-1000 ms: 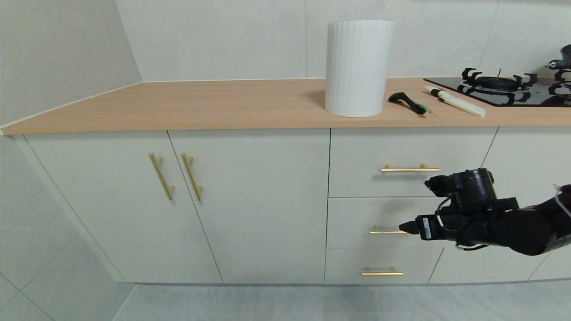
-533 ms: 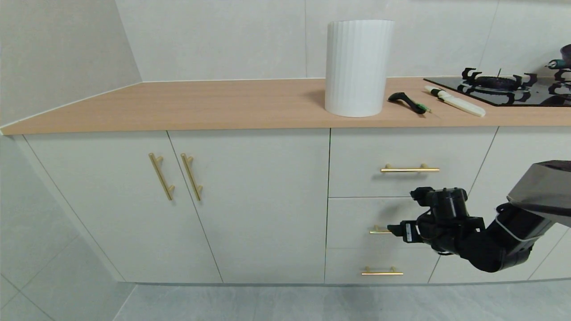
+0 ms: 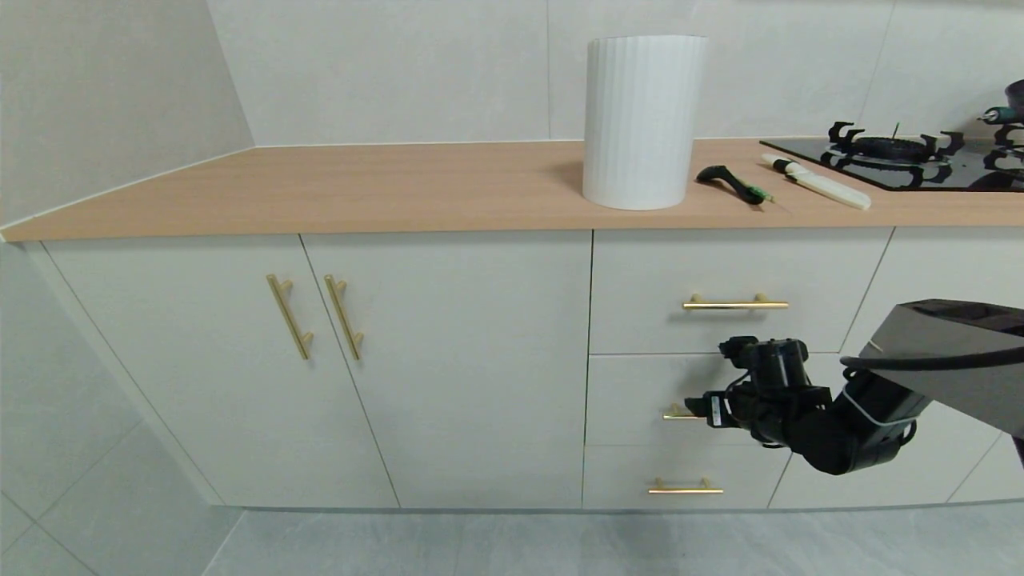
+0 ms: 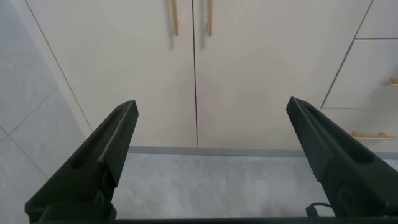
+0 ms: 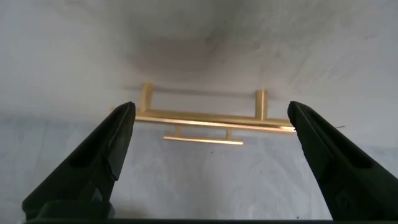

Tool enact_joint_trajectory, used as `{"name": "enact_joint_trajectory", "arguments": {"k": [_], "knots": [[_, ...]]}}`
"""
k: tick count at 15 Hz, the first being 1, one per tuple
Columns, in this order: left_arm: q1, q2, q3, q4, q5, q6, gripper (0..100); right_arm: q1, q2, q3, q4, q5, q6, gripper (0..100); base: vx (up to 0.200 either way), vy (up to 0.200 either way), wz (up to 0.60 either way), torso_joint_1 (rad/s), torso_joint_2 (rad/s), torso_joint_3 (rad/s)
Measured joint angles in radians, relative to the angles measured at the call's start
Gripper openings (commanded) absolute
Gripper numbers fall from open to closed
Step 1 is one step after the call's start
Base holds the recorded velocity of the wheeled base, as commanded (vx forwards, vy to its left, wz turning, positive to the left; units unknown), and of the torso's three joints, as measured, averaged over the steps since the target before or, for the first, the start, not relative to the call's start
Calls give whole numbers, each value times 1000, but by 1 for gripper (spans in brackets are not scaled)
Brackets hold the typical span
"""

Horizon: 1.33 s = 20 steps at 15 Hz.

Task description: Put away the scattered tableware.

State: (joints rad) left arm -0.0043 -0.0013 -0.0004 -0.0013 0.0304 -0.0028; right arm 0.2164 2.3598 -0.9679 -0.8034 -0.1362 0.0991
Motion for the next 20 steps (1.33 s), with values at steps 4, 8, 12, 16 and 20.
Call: {"name": "enact_joint_trajectory", "arguments": {"k": [4, 8, 12, 16, 20], "knots": [[0, 0, 0, 0, 0, 0, 100, -14, 58, -39, -22, -46, -1, 100, 0, 0, 0, 0, 0, 0], [0, 0, 0, 0, 0, 0, 100, -24, 96, -68, -22, -54, -2, 100, 0, 0, 0, 0, 0, 0], [0, 0, 0, 0, 0, 0, 100, -26, 126, -82, -20, -69, -27, 100, 0, 0, 0, 0, 0, 0], [0, 0, 0, 0, 0, 0, 100, -27, 133, -76, -17, -70, -41, 100, 0, 0, 0, 0, 0, 0], [0, 0, 0, 0, 0, 0, 100, -27, 128, -66, 19, -70, -42, 100, 0, 0, 0, 0, 0, 0]]}}
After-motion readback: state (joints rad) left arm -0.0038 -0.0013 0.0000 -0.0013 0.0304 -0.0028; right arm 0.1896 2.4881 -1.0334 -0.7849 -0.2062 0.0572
